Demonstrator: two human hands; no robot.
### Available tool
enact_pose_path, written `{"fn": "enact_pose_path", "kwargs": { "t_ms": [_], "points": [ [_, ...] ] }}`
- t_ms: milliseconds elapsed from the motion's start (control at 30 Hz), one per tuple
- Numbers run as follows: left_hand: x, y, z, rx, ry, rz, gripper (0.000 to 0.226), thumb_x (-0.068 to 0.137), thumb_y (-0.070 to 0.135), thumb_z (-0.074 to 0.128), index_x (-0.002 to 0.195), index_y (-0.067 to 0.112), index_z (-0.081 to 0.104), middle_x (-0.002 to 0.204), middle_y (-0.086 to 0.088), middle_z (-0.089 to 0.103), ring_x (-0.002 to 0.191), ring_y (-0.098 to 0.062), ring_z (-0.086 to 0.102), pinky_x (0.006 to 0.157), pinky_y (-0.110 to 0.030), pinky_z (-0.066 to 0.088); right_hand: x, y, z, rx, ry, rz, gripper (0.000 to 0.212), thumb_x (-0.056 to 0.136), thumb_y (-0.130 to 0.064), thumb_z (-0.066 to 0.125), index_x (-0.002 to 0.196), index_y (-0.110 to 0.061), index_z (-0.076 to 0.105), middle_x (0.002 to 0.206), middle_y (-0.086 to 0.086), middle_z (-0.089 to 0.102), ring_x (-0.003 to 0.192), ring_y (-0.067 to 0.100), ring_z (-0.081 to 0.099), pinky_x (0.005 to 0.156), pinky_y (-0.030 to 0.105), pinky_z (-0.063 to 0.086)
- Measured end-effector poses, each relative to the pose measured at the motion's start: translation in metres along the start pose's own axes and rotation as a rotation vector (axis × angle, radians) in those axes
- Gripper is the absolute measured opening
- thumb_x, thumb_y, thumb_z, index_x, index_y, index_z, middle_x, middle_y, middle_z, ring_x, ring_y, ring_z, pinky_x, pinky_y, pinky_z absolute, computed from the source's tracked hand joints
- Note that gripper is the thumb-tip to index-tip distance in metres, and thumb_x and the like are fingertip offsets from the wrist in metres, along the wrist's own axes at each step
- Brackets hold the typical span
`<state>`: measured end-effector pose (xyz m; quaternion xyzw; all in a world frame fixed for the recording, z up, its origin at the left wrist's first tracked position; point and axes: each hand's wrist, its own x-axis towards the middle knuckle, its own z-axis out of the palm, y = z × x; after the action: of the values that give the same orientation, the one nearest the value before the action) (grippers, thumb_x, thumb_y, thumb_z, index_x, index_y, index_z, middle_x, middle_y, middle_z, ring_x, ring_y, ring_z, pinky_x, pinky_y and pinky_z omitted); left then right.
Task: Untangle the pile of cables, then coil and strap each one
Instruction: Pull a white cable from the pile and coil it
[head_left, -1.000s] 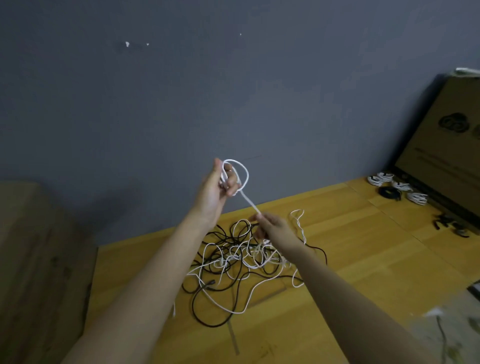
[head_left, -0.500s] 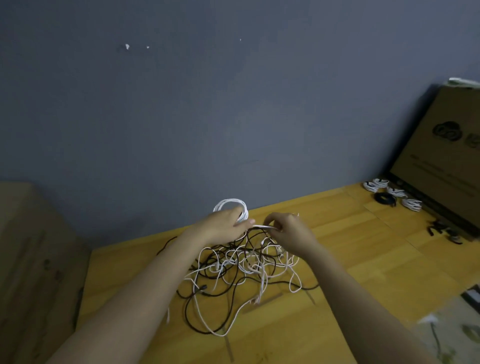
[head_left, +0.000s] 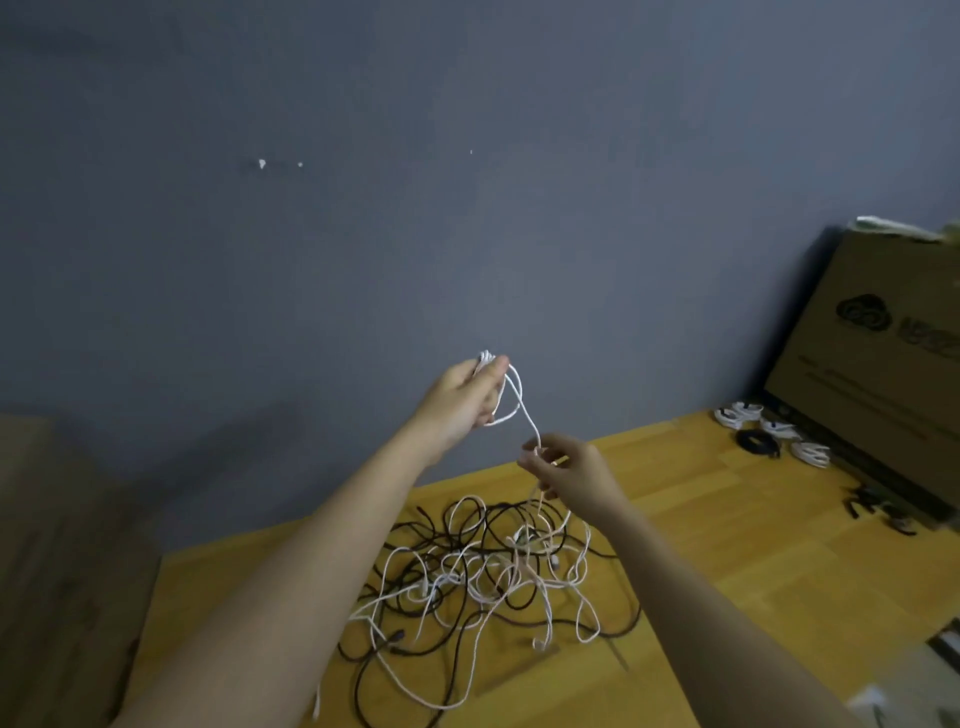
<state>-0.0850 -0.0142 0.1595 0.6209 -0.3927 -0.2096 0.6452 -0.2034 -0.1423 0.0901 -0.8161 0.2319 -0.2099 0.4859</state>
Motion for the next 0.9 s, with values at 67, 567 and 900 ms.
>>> {"fn": "enact_pose_path", "kwargs": {
  "t_ms": [67,567,900],
  "points": [
    [0.013,0.013,0.000,-0.018,0.061,0.034,0.030,0.102,0.027,0.042,0.073,0.019,0.038,0.047,0.013,0.029,0.041,-0.003,0.024,0.044,-0.014,0.028,0.002,-0.011,-0.003,0.129,0.087,-0.027,0.025,0.085,-0.013,0.071,0.110,-0.015,0.066,0.069,0.006,0.063,0.056,0.013,0.058,0.058,0.027,0.053],
    [0.093,0.155,-0.008,0.046,0.446,0.243,0.027,0.099,0.035,0.045,0.086,0.012,0.047,0.061,0.002,0.035,0.055,-0.016,0.034,0.065,-0.030,0.032,0.085,-0.101,-0.140,-0.312,0.574,0.025,0.019,0.086,-0.020,0.069,0.079,-0.003,0.064,0.082,0.018,0.067,0.083,0.032,0.061,0.064,0.031,0.042],
    [0.106,0.196,-0.017,0.022,0.493,0.277,0.040,0.099,0.039,0.044,0.068,0.015,0.040,0.055,0.002,0.035,0.051,-0.015,0.034,0.065,-0.029,0.033,0.085,-0.162,-0.144,0.066,0.799,-0.358,0.009,0.083,-0.014,0.071,0.084,-0.008,0.065,0.077,0.005,0.065,0.074,0.018,0.060,0.069,0.027,0.044]
  ]
}}
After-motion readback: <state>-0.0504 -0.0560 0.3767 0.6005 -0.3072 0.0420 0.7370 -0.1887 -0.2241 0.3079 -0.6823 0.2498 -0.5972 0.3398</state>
